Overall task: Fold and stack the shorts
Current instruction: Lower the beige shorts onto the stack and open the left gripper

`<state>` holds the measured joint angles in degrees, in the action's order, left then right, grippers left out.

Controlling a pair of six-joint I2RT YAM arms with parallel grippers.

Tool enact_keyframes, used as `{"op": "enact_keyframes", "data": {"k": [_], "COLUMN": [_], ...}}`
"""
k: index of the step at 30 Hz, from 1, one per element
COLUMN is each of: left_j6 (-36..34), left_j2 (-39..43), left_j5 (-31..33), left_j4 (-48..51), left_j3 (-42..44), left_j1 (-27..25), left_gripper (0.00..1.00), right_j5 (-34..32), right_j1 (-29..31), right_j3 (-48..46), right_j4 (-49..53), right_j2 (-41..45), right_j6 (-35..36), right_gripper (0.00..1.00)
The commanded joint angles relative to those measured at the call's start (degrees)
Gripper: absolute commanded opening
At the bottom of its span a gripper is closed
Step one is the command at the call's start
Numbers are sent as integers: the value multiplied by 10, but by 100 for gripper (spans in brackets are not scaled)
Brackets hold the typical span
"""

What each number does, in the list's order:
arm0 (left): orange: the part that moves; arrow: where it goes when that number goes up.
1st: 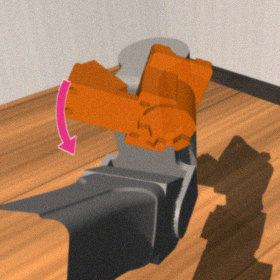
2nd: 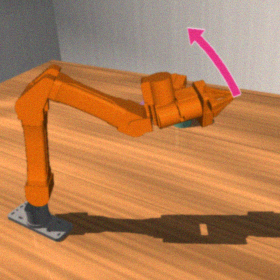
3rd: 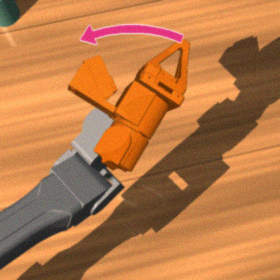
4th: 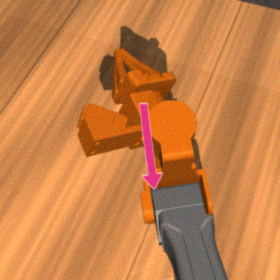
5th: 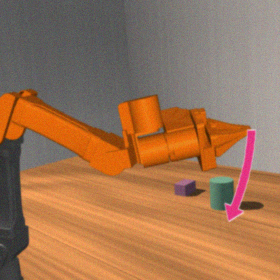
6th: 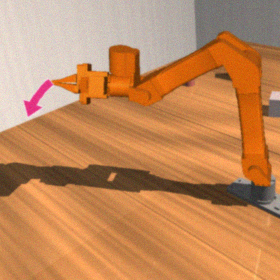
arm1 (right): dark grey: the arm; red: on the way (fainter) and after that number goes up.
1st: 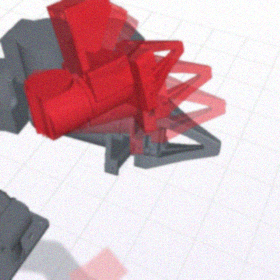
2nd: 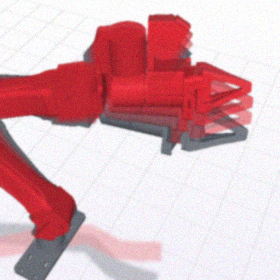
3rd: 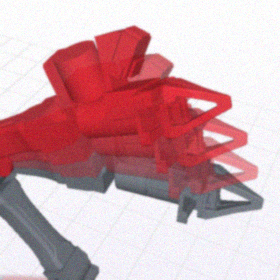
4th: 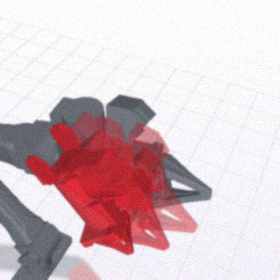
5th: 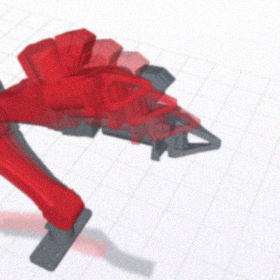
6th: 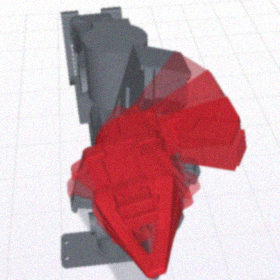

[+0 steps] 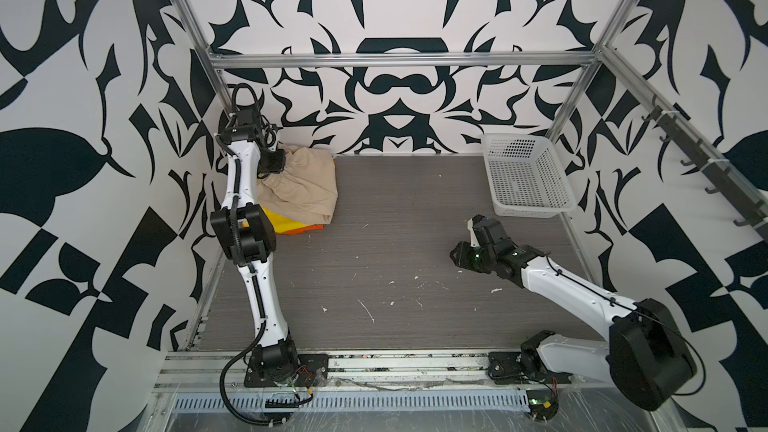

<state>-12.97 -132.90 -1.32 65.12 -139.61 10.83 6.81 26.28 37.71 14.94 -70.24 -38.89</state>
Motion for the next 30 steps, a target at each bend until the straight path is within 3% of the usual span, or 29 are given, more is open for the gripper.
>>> {"op": "enact_keyframes", "data": {"k": [1,4,7,11,16,19,24,30], "left_j6": [18,40,63,67,94,105,95,128], "left_j2": [-36,-12,32,115,200,185,99,42], "left_j5": [104,102,111,78,-35,-63,-17,-34], "left_j4": [11,5,8,-16,-97,-118,-89,-119], "left_j3": [-28,-30,-48,-18,124,164,128,118], "left_j1": [14,13,5,-22,-48,-48,-41,3], "left_gripper": [63,77,83,84,80,79,79,78], "right_j5": [-1,-6,-8,-24,-18,-6,-1,0], "right_j1": [-1,-2,-1,-2,-2,-2,-2,-2], "right_j3": [15,17,24,42,59,62,65,44], "right_j4": [0,5,8,26,19,8,9,-11], "right_j2": [-2,4,7,7,-3,-11,-19,-21], "right_j6": [2,2,5,20,27,27,31,22], "right_gripper": [39,39,39,39,40,39,39,40]}}
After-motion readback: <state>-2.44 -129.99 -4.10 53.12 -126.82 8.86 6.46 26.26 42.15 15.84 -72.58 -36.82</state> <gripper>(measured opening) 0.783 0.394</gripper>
